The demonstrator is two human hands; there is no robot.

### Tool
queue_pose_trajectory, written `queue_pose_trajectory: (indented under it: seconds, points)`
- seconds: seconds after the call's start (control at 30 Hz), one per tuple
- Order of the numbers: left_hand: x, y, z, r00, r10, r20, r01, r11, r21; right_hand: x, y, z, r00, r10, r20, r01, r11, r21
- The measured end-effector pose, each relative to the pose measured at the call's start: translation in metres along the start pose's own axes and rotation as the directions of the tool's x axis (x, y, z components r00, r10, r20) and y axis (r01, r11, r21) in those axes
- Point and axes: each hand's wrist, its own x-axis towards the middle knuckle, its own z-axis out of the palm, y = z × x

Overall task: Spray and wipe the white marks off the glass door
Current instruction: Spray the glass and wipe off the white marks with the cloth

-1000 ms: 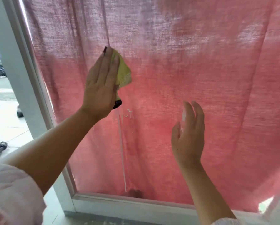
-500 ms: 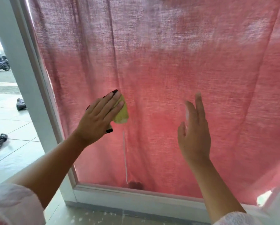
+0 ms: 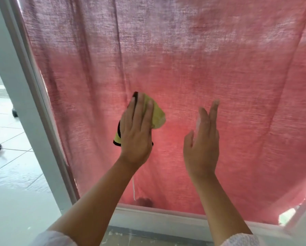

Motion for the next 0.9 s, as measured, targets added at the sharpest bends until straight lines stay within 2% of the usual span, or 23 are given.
queue_pose_trajectory:
  seconds: [0.07,0.17,0.23,0.3,0.37,0.5,0.63,0.8,0.87,0.9]
  points:
    - [-0.017,0.0,0.002,0.984,0.149,0.096,-0.152,0.988,0.02,0.0,0.0,0.0,1.0,-0.005,0.005,0.005,1.0,-0.001]
    - [-0.027,-0.013,0.0,0.959,0.214,0.184,-0.229,0.971,0.066,0.001,0.001,-0.001,1.0,-0.022,0.008,0.022,1.0,-0.008]
    - [-0.029,-0.017,-0.004,0.973,0.139,0.183,-0.158,0.983,0.09,0.0,0.002,-0.002,0.999,-0.029,0.019,0.029,0.999,-0.014]
    - [-0.028,-0.01,-0.007,0.99,-0.053,0.13,0.043,0.996,0.082,-0.005,0.002,-0.003,0.998,-0.045,0.036,0.046,0.999,-0.026]
    - [-0.021,0.002,-0.009,0.977,-0.206,0.057,0.203,0.978,0.056,-0.012,0.004,-0.005,0.995,-0.069,0.066,0.071,0.997,-0.032]
    - [0.002,0.022,-0.004,0.965,-0.259,0.043,0.26,0.965,-0.022,-0.023,0.016,-0.009,0.989,-0.048,0.143,0.057,0.996,-0.063]
    - [-0.024,0.031,0.007,0.991,-0.061,0.121,0.067,0.997,-0.047,-0.03,0.026,-0.01,0.983,-0.058,0.175,0.078,0.991,-0.109]
    - [-0.066,-0.006,0.007,0.953,0.12,0.279,-0.154,0.983,0.104,-0.031,0.027,-0.008,0.984,-0.064,0.168,0.083,0.991,-0.106]
    - [-0.067,-0.022,0.003,0.948,0.175,0.266,-0.221,0.964,0.151,-0.031,0.027,-0.008,0.984,-0.068,0.163,0.084,0.992,-0.095]
    - [-0.065,-0.027,0.001,0.96,0.153,0.233,-0.195,0.967,0.166,-0.031,0.028,-0.007,0.984,-0.073,0.161,0.087,0.993,-0.082]
